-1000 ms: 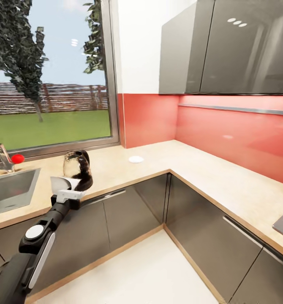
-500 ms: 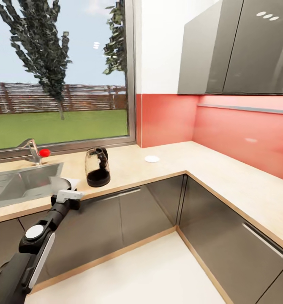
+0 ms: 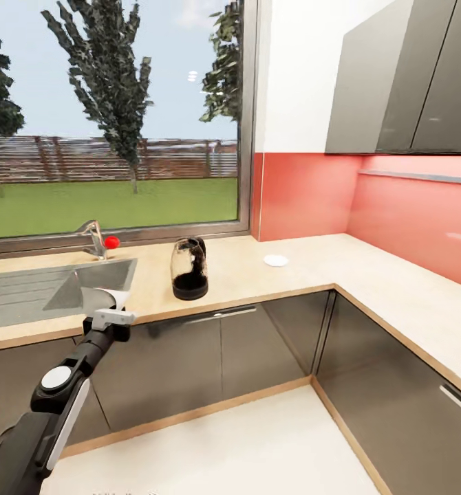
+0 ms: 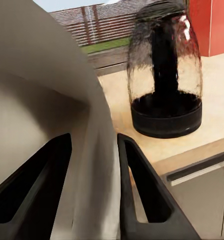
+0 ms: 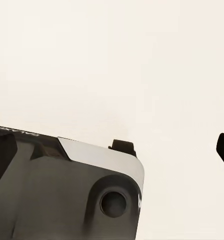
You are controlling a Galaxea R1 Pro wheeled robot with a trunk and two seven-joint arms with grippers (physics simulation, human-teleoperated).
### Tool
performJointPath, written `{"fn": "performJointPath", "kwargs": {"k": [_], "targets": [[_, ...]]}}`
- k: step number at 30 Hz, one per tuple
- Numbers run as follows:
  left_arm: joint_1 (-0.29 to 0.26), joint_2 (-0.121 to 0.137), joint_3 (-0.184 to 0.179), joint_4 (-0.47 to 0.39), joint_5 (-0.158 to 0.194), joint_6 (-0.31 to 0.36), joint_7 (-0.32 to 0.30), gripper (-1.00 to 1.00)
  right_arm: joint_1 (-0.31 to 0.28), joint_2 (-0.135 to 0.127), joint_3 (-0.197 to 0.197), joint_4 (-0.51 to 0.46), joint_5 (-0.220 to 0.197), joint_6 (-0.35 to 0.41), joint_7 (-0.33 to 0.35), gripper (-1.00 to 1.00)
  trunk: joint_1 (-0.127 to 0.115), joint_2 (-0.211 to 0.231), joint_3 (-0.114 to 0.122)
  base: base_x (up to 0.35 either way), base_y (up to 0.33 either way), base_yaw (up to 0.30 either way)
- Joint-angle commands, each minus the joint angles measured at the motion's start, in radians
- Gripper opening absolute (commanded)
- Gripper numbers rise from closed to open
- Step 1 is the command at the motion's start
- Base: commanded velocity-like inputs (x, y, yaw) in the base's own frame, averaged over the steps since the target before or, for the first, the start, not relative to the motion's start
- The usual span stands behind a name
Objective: Set up a coffee station on the kitchen countertop: keep the coffee maker on the countertop, move the bottle of coffee from the kitchen shelf to the counter next to the coffee maker, place a paper coffee filter on top of the coffee maker, put the saucer next to the coffee maker with the coffee cup on the saucer, and place the electric kettle next to the coffee maker.
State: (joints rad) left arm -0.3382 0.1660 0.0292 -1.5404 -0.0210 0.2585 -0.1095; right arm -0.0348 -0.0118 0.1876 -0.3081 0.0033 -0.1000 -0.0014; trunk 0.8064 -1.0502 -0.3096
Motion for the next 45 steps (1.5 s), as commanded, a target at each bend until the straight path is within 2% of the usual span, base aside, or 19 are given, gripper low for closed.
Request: {"fn": "performJointPath", "kwargs": {"k": [1,45], "targets": [[-0.001,0.0,0.001,-0.001,-0.004,0.005,-0.007,-1.0,0.0,0.0,0.003,0.0,0.0,-0.003,0.0,1.0,0.0,-0.001,-0.001,0.0,0.0,0.271],[-0.001,0.0,0.002,-0.001,-0.004,0.005,-0.006,-1.0,0.0,0.0,0.003,0.0,0.0,-0.003,0.0,1.0,0.0,-0.001,-0.001,0.0,0.0,0.271]]}}
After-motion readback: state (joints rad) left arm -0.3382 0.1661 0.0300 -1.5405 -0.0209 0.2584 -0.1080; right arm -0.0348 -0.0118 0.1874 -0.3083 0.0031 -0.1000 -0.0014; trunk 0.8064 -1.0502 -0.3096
